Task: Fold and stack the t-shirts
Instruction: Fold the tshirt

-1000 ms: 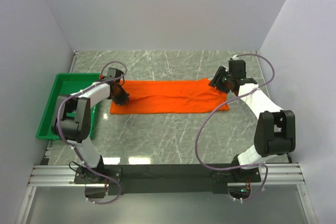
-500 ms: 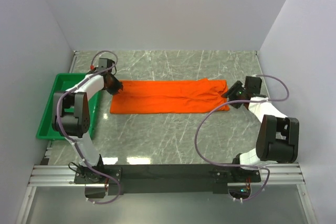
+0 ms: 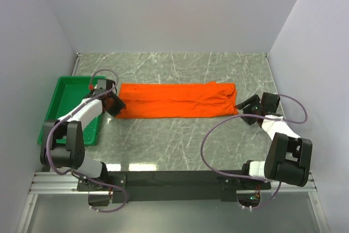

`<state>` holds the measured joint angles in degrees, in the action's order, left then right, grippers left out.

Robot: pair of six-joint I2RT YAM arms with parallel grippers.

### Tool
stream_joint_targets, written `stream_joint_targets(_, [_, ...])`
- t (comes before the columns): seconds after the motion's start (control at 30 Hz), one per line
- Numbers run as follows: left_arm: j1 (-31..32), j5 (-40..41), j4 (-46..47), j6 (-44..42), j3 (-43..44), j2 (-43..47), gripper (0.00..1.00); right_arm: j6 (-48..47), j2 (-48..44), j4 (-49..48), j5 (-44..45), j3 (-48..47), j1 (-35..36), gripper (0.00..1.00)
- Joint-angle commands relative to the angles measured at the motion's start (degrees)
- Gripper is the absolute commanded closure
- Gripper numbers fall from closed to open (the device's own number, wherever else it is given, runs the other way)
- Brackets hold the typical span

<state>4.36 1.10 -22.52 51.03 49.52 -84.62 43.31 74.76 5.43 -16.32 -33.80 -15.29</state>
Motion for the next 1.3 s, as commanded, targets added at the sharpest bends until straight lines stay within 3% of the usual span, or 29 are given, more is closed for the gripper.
stream_joint_targets(0.0, [0.03,-0.66,2.92,1.01,-1.09,-1.07,0.60,3.97,0.55,-3.58,-3.10,1.46,-0.97,0.32])
stream_joint_targets(0.2, [-0.58,1.27,3.01,1.27,-1.35,-3.71,0.63,7.30,4.16,-8.58,-4.86,3.74,-1.50,0.33])
stream_joint_targets(0.5, [-1.46,2.41,3.72,1.89,-2.85,-6.08,0.64,10.04,12.25,-17.73,-7.59,5.94,-1.59,0.44])
stream_joint_targets(0.57, [-1.72,2.94,3.19,1.89,-2.93,-6.35,0.65,9.26,12.95,-16.87,-6.89,5.33,-2.02,0.58])
stream_joint_targets(0.6, [-1.90,3.11,2.93,1.89,-3.11,-6.43,0.65,8.73,12.78,-15.90,-6.10,4.46,-2.29,0.72])
stream_joint_targets(0.67, [-2.16,3.55,2.49,1.89,-3.46,-6.44,0.66,6.02,11.90,-12.92,-3.04,3.05,-2.81,0.85])
stream_joint_targets(0.7, [-2.42,3.64,2.31,1.89,-3.64,-6.61,0.67,4.87,11.46,-9.77,-1.89,1.30,-3.69,0.96])
stream_joint_targets(0.73, [-2.51,3.64,2.13,1.80,-3.81,-6.61,0.67,3.81,10.76,-8.17,-0.75,0.33,-3.96,0.99])
stream_joint_targets(1.07, [-2.78,1.63,1.08,1.71,-7.94,-4.94,0.69,-4.54,11.54,0.10,6.74,-4.96,-6.16,0.97])
stream_joint_targets(1.27, [-2.78,-0.66,0.91,2.68,-10.50,-0.55,0.65,-5.34,10.67,2.21,7.79,-5.75,-6.16,0.72])
